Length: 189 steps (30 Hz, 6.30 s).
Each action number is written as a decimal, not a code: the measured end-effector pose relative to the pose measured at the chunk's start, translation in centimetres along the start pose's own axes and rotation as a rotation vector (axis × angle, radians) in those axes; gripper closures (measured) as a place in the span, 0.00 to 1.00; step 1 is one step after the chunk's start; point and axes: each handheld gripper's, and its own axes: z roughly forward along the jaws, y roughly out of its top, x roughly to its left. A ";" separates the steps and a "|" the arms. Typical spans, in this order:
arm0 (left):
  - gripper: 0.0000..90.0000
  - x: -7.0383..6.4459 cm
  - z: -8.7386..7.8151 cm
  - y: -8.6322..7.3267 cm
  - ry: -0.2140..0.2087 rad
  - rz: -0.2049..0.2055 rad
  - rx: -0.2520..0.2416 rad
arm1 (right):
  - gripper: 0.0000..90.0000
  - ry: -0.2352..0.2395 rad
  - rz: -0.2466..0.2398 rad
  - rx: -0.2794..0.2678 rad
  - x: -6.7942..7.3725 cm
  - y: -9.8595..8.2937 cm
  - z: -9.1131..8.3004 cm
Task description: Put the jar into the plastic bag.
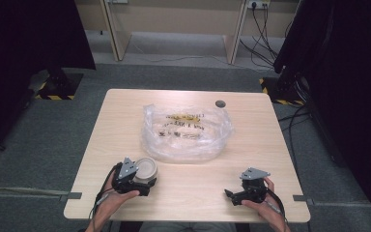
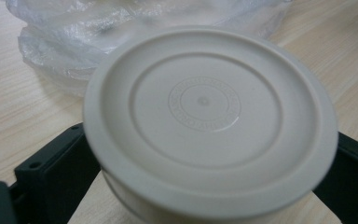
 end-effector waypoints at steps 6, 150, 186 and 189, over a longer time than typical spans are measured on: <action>0.08 -0.1 0.3 0.4 0.008 0.010 -0.002 | 0.00 0.000 0.000 0.000 0.0 0.0 0.0; 0.11 2.2 20.9 18.4 -0.167 0.094 0.089 | 0.00 -0.001 -0.001 -0.001 0.0 0.0 0.0; 0.10 2.3 22.2 16.4 -0.135 0.114 0.076 | 0.00 -0.001 -0.001 -0.001 0.0 0.0 0.0; 0.09 2.4 22.1 16.4 -0.138 0.108 0.079 | 0.00 -0.001 -0.001 -0.001 0.0 0.0 0.0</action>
